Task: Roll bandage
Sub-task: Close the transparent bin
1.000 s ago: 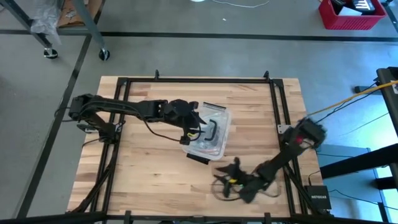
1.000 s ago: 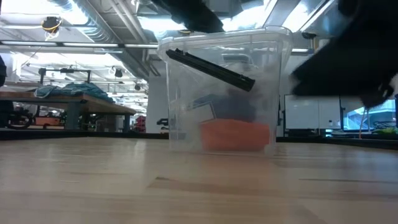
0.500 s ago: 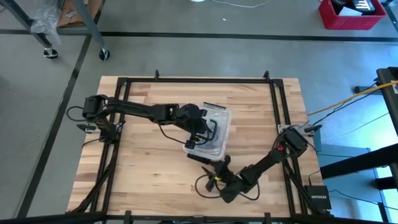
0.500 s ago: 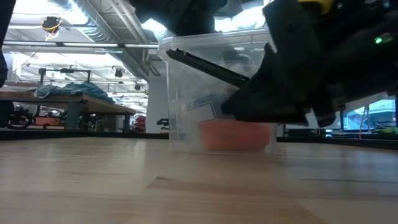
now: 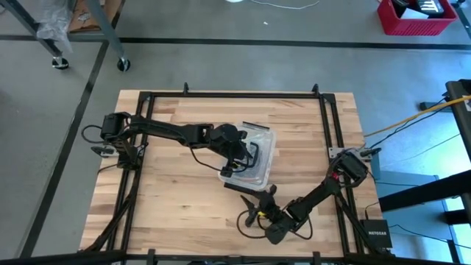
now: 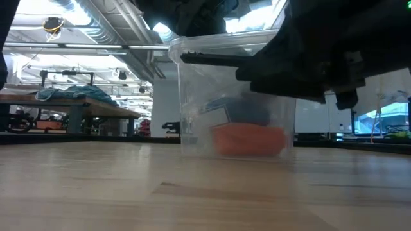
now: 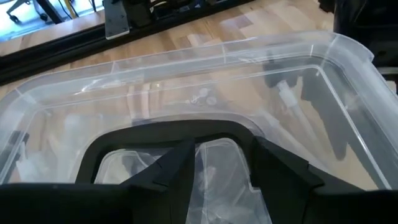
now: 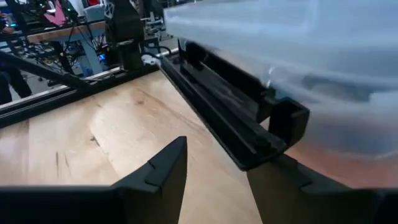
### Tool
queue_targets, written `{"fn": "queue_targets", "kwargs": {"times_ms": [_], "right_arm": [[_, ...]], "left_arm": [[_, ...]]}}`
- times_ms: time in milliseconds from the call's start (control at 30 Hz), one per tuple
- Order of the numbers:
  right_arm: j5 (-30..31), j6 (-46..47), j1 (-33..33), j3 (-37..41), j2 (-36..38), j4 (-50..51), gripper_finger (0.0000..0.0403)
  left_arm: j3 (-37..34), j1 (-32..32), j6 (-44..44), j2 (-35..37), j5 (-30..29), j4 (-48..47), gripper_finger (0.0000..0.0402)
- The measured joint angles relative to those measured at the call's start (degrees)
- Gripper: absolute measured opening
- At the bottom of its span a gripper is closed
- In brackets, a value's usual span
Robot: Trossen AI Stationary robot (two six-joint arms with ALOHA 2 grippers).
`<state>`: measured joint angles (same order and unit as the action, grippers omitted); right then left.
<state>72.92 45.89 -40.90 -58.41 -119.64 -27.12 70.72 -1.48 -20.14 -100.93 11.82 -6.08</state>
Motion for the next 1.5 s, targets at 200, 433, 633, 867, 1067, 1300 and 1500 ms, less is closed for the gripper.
{"fn": "queue_targets", "kwargs": {"times_ms": [200, 433, 633, 867, 1067, 1300, 1500], "right_arm": [[1.16, -4.22, -0.90, 0.00, 2.52, -0.02, 0.0160], [0.94, -4.79, -0.79, -0.02, 3.44, 0.16, 0.0160], [1.17, -5.48, -0.81, -0.02, 3.44, 0.22, 0.0160], [1.32, -5.78, -0.92, -0.09, 3.44, 1.12, 0.0160], [1.48, -5.78, -0.92, -0.07, 3.45, 1.60, 0.0160], [2.05, -6.94, -0.81, 0.02, 3.61, 1.73, 0.0148], [2.17, -7.32, -0.77, 0.09, 3.80, 1.75, 0.0107]], "left_arm": [[-0.07, 0.01, 0.14, -0.66, 0.86, -0.04, 0.0153], [-0.13, 0.27, 0.20, -1.41, 0.98, 0.12, 0.0153], [-0.35, 1.73, 1.97, 0.37, 0.21, 0.45, 0.0153], [-0.55, 4.37, 3.17, 0.82, 0.90, 4.16, 0.0153], [-0.42, 4.90, 2.79, 0.05, 1.76, 4.56, 0.0153], [-1.54, 4.37, 1.73, -2.36, 2.59, 5.15, 0.0153], [-1.49, 4.66, 1.97, -5.09, 3.43, 6.09, 0.0153]]}}
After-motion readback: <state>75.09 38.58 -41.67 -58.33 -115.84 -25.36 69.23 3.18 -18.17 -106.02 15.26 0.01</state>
